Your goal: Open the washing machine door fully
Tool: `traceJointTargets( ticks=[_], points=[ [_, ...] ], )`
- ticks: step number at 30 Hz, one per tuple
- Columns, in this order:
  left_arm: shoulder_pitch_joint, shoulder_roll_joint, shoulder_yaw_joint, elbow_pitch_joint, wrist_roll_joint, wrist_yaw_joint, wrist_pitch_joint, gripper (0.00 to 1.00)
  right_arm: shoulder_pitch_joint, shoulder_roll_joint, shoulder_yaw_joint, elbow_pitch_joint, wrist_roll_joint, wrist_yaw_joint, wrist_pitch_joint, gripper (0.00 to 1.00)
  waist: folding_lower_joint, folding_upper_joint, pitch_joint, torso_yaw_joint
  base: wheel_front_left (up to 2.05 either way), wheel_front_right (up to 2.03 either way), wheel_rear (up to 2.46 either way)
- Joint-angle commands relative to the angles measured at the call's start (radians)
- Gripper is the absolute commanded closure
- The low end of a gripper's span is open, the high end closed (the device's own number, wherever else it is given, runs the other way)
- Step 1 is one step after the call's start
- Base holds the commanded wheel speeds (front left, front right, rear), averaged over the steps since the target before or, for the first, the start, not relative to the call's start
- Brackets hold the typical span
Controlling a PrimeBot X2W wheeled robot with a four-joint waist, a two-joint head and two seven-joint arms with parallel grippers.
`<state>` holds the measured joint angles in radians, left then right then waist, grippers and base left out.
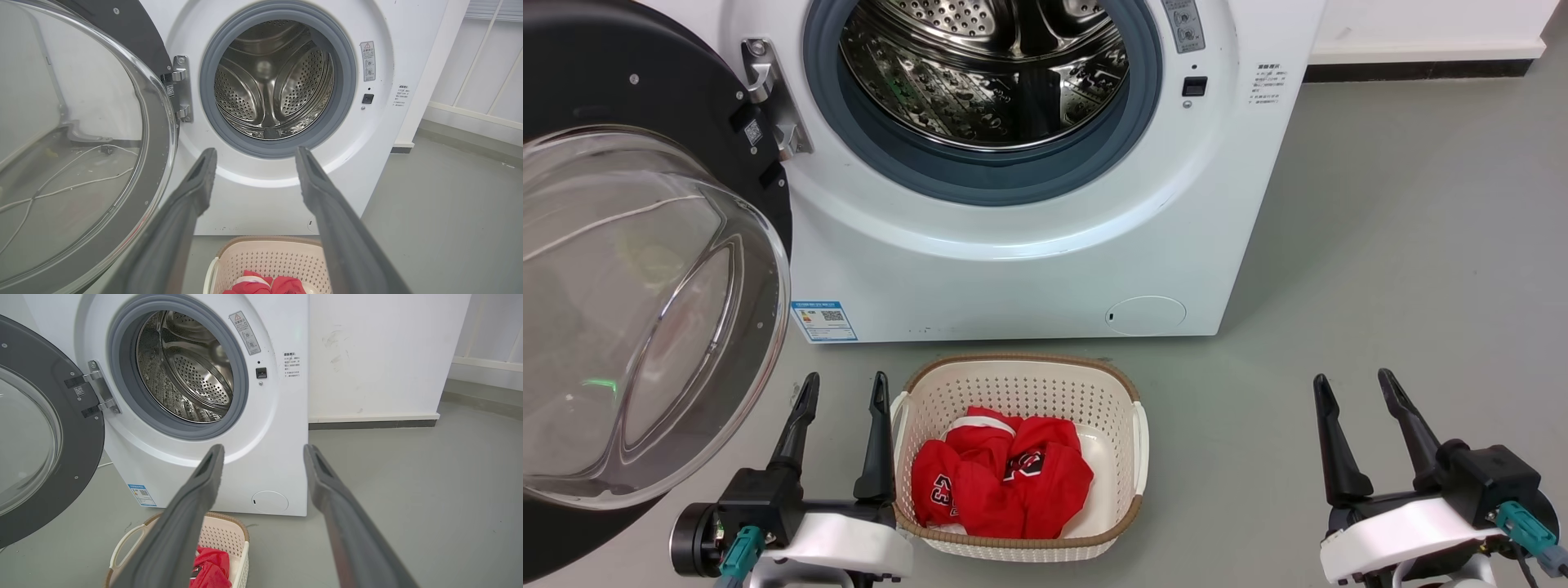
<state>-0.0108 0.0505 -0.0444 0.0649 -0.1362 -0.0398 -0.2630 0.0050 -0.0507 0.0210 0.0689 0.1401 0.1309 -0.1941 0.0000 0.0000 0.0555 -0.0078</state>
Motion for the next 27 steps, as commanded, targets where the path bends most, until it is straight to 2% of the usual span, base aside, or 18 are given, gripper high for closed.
traceJointTargets(
  ticks=[1,8,9,13,27],
  points=[
    [-0.014,0.0,0.001,0.0,-0.001,0.005,-0.002,0.0,-0.004,0.001,-0.001,0.004,0.001,0.0,-0.006,0.0,0.0,0.0,0.0,0.001,0.0,0.0,0.0],
    [-0.009,0.0,0.003,0.002,-0.005,0.001,-0.002,0.0,-0.005,0.001,0.002,0.011,0.007,0.0,-0.008,0.0,0.0,0.0,-0.003,0.002,0.0,0.0,0.0],
    [0.0,0.0,0.002,0.001,-0.001,0.0,0.0,1.0,-0.001,0.0,0.001,0.01,0.003,0.0,-0.002,1.0,0.0,0.0,-0.003,0.002,0.0,0.0,0.0],
    [0.005,0.0,0.004,0.019,-0.018,-0.002,0.005,1.0,0.007,0.0,0.005,0.021,0.021,0.0,0.0,1.0,0.0,0.0,-0.004,0.002,0.0,0.0,0.0],
    [-0.017,0.0,0.034,0.048,-0.296,-0.019,0.076,1.0,-0.02,-0.017,-0.003,0.05,0.317,0.0,0.043,1.0,0.0,0.0,-0.009,0.003,0.0,0.0,0.0]
  ],
)
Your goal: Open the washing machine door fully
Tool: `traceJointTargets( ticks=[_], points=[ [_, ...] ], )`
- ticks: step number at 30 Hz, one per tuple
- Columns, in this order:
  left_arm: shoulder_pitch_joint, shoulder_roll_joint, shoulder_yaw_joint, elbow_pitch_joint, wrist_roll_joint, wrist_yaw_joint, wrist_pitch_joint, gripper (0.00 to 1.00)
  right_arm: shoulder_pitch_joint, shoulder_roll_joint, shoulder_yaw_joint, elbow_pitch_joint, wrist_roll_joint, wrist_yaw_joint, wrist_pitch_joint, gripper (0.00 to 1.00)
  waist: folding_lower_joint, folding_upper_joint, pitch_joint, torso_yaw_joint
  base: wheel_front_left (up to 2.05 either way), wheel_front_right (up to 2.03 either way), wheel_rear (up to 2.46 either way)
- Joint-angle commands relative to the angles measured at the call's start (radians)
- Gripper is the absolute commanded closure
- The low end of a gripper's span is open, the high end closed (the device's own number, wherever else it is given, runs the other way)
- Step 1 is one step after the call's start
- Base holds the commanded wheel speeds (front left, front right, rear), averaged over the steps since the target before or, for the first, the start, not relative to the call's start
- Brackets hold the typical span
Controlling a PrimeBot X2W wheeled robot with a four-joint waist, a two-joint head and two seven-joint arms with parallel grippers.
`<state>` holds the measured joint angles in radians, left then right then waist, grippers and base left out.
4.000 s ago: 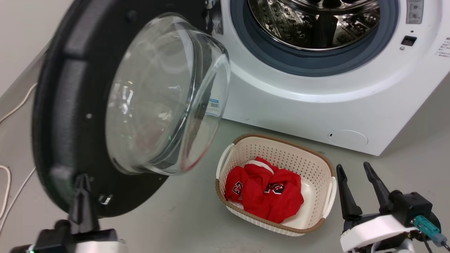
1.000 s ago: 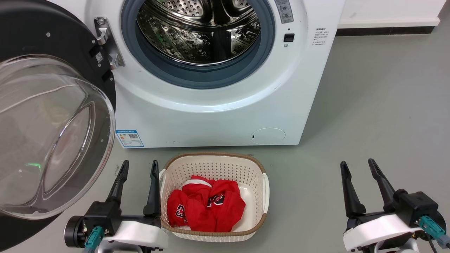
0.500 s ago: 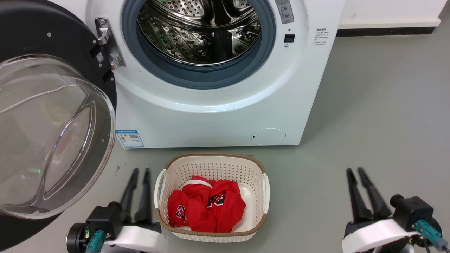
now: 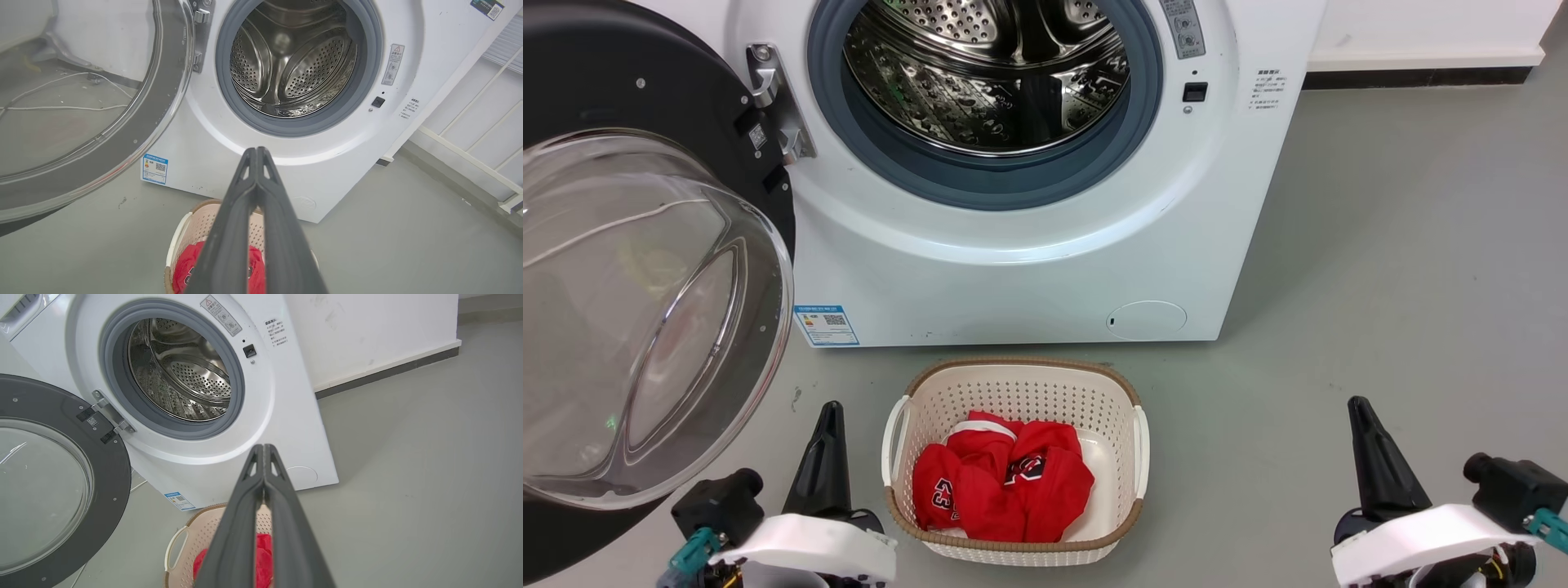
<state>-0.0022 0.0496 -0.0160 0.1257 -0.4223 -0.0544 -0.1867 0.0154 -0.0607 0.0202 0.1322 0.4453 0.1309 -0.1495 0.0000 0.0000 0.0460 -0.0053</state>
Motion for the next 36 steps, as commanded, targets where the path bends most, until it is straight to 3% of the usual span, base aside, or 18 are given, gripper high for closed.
traceJointTargets(
  ticks=[1,36],
  points=[
    [-0.027,0.001,0.007,-0.01,-0.027,-0.005,0.004,1.0,-0.032,-0.008,-0.002,-0.011,0.03,0.0,0.001,1.0,0.0,0.0,0.0,0.0,0.0,0.0,0.0],
    [-0.067,0.001,0.063,0.047,-0.55,-0.038,0.138,1.0,-0.075,-0.023,-0.032,0.042,0.567,0.0,0.095,1.0,0.0,0.0,-0.014,0.002,0.0,0.0,0.0]
  ],
)
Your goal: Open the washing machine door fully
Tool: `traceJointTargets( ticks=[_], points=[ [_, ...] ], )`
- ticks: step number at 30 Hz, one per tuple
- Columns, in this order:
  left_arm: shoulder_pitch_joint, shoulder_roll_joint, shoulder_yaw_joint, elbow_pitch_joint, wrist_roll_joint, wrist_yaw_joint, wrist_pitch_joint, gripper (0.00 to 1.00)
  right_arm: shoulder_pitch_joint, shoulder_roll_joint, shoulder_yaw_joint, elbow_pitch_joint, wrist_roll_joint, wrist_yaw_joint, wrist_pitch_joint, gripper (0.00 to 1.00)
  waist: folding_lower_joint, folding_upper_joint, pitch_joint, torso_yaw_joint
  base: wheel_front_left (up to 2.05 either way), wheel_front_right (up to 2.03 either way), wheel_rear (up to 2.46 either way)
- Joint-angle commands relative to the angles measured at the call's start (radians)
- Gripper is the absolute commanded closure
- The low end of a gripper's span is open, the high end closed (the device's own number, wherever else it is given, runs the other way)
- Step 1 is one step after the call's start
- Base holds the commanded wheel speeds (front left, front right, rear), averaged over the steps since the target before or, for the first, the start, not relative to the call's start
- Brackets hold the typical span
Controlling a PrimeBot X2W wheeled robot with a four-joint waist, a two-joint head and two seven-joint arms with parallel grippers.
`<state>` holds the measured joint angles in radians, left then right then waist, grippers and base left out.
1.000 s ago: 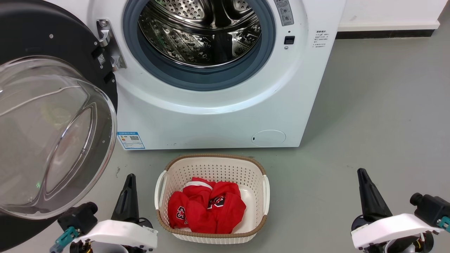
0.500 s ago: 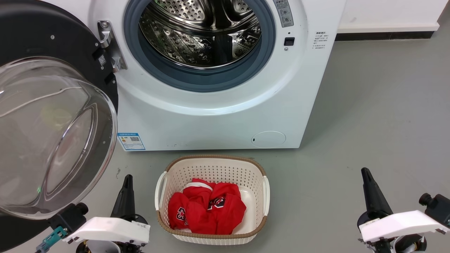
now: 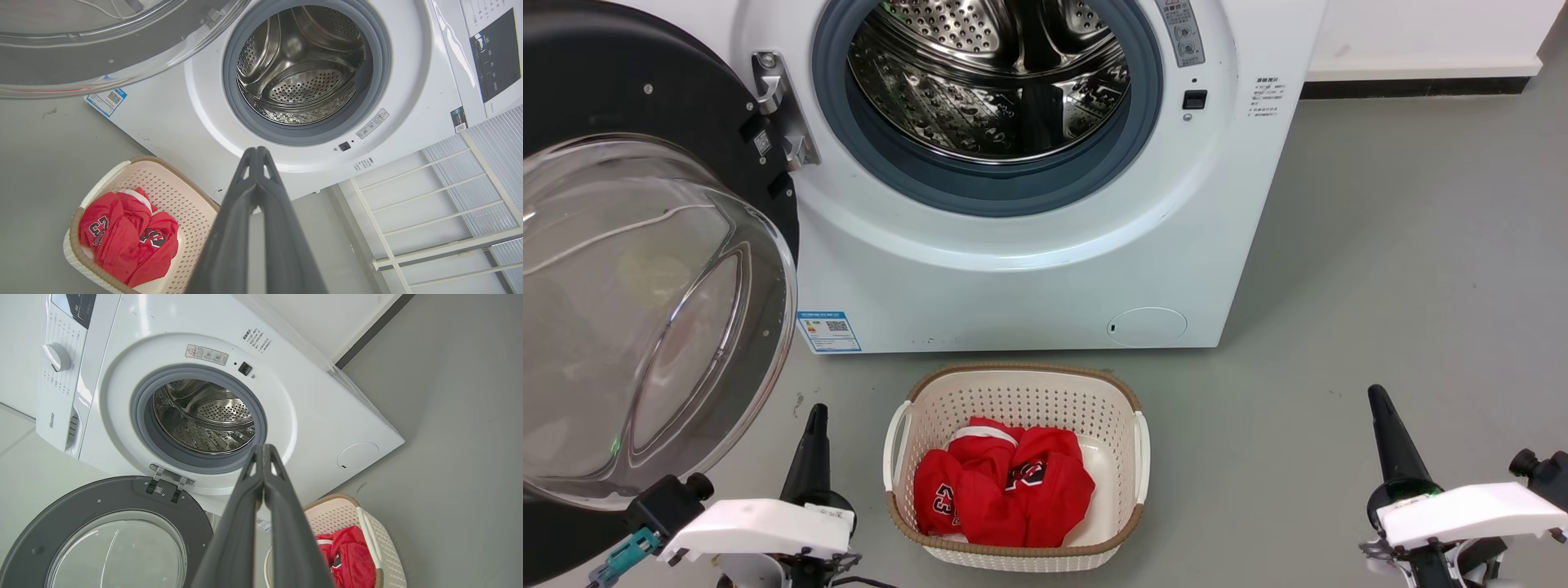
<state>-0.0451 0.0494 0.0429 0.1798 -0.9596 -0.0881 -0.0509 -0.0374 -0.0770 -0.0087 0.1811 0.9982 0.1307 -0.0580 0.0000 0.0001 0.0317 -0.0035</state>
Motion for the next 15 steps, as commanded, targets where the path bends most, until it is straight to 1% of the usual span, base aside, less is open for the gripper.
traceJointTargets(
  ticks=[1,15],
  points=[
    [-0.025,0.001,0.006,-0.006,-0.024,-0.005,0.005,1.0,-0.023,-0.007,-0.003,-0.006,0.026,0.0,0.006,1.0,0.0,-0.0001,0.0,0.0,0.0,0.0,0.0],
    [-0.037,0.001,0.022,0.012,-0.18,-0.015,0.045,1.0,-0.036,-0.008,-0.017,0.011,0.182,0.0,0.038,1.0,0.0,-0.0001,-0.006,0.001,0.0,0.0,0.0]
  ],
)
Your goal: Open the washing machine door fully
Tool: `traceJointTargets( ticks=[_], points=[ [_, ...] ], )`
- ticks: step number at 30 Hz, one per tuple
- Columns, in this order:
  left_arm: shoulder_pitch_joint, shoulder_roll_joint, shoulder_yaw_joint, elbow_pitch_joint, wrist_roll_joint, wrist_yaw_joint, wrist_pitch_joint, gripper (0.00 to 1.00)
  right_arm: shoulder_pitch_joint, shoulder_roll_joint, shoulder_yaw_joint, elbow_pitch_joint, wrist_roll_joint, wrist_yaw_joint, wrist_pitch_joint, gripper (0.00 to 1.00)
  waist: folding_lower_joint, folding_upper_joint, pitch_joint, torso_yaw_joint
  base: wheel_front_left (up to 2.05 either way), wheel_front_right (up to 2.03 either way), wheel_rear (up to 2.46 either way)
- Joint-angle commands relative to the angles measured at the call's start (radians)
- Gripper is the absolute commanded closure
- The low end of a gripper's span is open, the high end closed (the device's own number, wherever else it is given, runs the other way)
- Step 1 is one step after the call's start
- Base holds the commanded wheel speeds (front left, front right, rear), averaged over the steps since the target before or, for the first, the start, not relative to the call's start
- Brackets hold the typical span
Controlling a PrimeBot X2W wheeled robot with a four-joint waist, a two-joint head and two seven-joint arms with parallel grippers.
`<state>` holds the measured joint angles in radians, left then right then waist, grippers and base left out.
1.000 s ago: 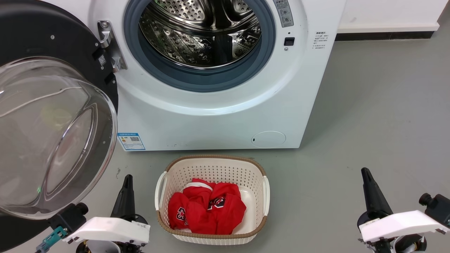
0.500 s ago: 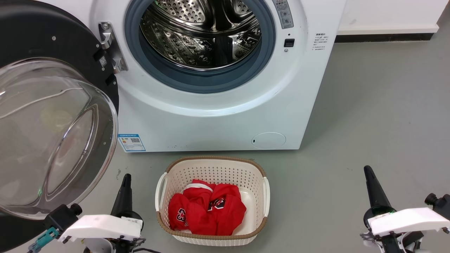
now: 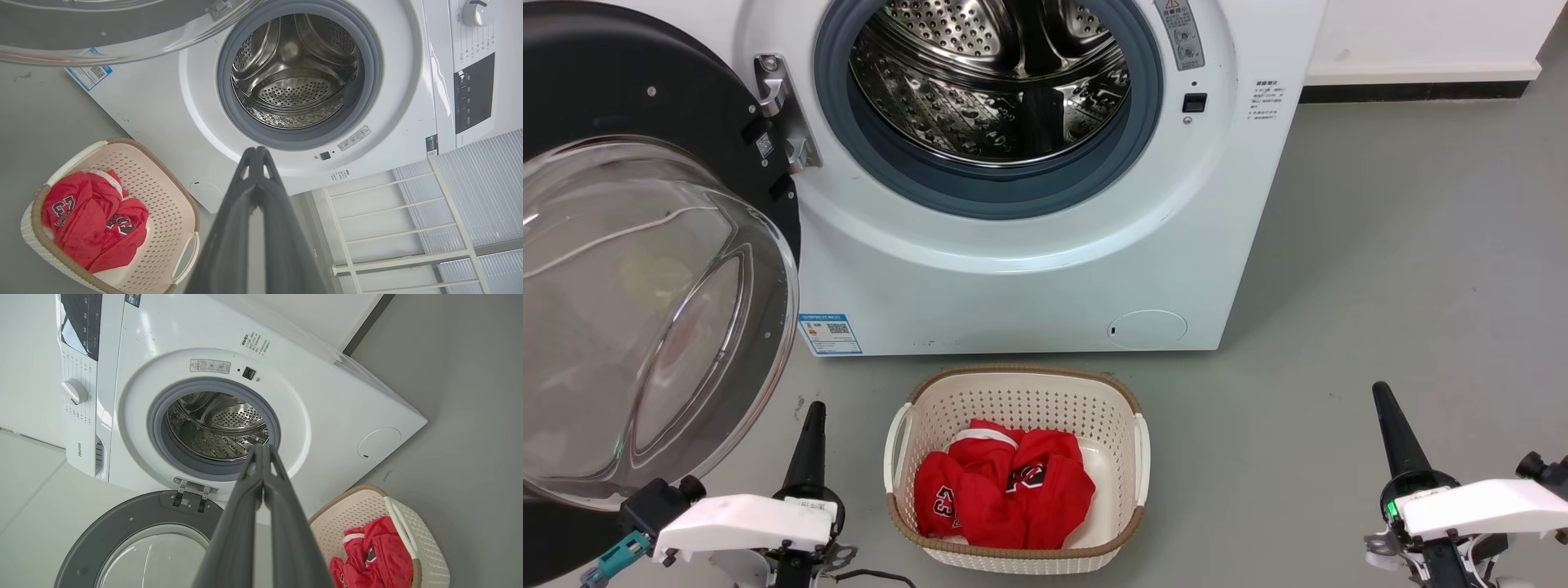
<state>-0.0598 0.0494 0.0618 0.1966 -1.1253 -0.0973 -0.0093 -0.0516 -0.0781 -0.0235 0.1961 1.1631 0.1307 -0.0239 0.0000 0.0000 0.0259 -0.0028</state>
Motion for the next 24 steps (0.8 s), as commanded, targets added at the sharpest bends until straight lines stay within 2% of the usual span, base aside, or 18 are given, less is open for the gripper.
traceJointTargets(
  ticks=[1,24],
  points=[
    [-0.022,0.001,0.004,-0.004,-0.025,-0.007,0.006,1.0,-0.023,-0.006,-0.003,-0.003,0.028,0.0,0.006,1.0,0.0,0.0,0.0,0.0,0.0,0.0,0.0],
    [-0.038,0.001,0.028,0.021,-0.24,-0.019,0.061,1.0,-0.04,-0.004,-0.026,0.02,0.238,0.0,0.053,1.0,0.0,0.0,-0.009,0.001,0.0,0.0,0.0]
  ],
)
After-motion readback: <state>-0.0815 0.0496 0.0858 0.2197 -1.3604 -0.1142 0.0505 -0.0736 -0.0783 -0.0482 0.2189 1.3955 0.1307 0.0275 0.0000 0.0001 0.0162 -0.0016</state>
